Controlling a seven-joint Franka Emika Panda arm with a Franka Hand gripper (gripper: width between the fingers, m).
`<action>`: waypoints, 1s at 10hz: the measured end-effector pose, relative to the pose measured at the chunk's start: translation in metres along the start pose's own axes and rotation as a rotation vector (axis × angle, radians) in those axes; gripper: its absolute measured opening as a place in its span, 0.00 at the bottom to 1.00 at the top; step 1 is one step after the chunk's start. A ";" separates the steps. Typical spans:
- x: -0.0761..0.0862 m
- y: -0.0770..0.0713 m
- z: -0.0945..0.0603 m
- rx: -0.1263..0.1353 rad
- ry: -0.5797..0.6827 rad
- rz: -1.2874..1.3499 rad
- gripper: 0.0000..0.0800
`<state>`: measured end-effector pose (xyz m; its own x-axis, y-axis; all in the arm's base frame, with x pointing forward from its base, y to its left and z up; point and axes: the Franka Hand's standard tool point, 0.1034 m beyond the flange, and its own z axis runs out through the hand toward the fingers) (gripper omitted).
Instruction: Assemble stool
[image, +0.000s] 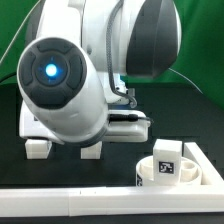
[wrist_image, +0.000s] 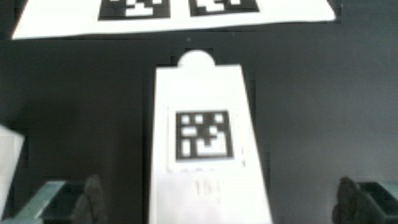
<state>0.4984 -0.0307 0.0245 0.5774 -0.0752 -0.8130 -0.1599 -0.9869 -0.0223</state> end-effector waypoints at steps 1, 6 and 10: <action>0.001 0.001 0.006 0.001 -0.009 0.007 0.81; 0.005 0.004 0.008 -0.001 0.007 0.010 0.55; 0.005 0.004 0.008 0.000 0.007 0.011 0.42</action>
Offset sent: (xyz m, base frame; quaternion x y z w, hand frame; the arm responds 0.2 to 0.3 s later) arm 0.0000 0.0000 0.0000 0.0000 0.0000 0.0000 1.0000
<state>0.4941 -0.0342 0.0160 0.5814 -0.0868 -0.8090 -0.1658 -0.9861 -0.0133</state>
